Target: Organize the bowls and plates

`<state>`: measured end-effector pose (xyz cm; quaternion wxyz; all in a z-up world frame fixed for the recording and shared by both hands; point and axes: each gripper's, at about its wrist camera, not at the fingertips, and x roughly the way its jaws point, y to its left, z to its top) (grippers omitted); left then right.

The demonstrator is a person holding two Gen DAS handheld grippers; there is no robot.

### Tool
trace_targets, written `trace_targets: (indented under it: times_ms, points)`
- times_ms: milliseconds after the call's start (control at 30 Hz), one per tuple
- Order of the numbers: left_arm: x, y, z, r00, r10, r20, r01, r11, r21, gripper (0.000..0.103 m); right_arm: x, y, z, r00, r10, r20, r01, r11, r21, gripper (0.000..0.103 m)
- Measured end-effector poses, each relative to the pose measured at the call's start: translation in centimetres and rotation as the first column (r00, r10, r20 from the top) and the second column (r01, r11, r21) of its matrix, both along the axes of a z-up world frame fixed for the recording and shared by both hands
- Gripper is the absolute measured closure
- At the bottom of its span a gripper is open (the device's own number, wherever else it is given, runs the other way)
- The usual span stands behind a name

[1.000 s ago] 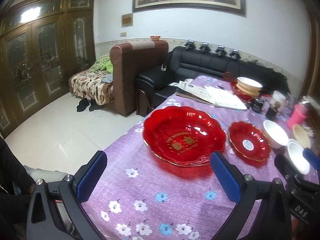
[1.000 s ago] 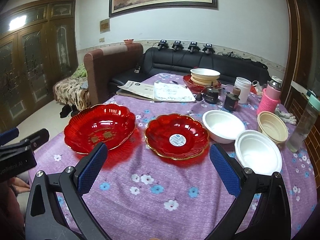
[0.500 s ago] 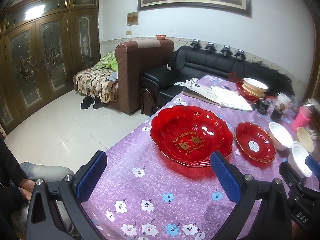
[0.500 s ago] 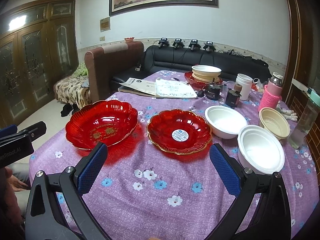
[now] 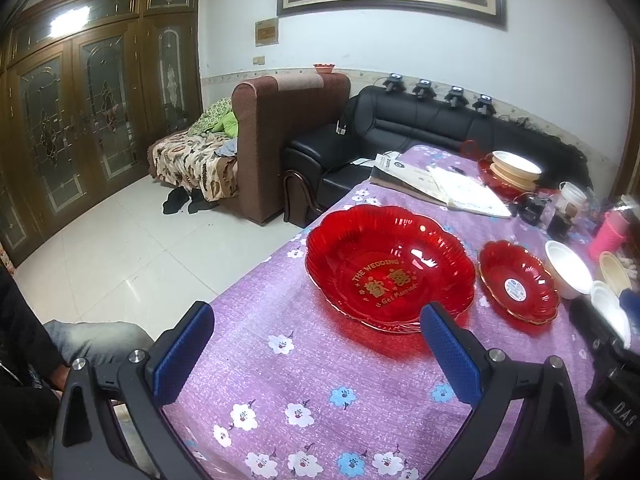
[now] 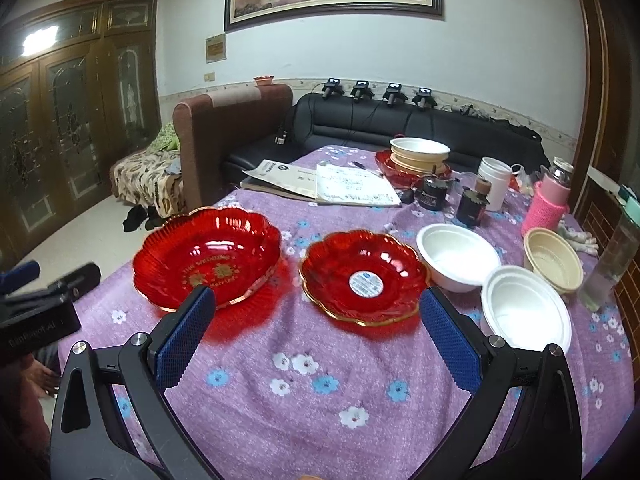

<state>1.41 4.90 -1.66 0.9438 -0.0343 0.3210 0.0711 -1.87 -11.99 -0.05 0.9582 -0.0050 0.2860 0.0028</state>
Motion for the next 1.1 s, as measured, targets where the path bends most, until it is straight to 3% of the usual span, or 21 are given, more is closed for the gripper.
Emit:
trace_targets:
  times_ms: [200, 567, 700, 767, 1100]
  points:
    - [0.8, 0.7, -0.6, 1.0, 0.01, -0.014, -0.01, 1.0, -0.004, 0.0, 0.8, 0.6, -0.2, 1.0, -0.003, 0.002, 0.003, 1.0, 0.0, 0.0]
    - [2.9, 2.1, -1.8, 0.998, 0.025, -0.06, -0.025, 1.0, 0.014, 0.0, 3.1, 0.4, -2.1, 0.996, -0.024, -0.091, 0.032, 0.996, 0.088, 0.0]
    - [4.9, 3.5, -2.4, 0.991, 0.066, -0.119, -0.063, 0.998, 0.032, 0.0, 4.6, 0.8, -3.2, 0.989, -0.012, -0.145, 0.03, 0.992, 0.121, 0.0]
    - [6.6, 4.1, -3.0, 0.977, 0.103, -0.186, -0.096, 0.994, 0.045, 0.0, 5.3, 1.0, -3.9, 0.986, -0.001, -0.166, 0.026, 0.988, 0.153, 0.0]
    - [11.4, 4.9, -5.3, 0.921, 0.092, -0.379, -0.129, 0.989, -0.075, 0.0, 9.6, 0.7, -7.3, 0.953, 0.027, -0.301, 0.088, 0.929, 0.361, 0.0]
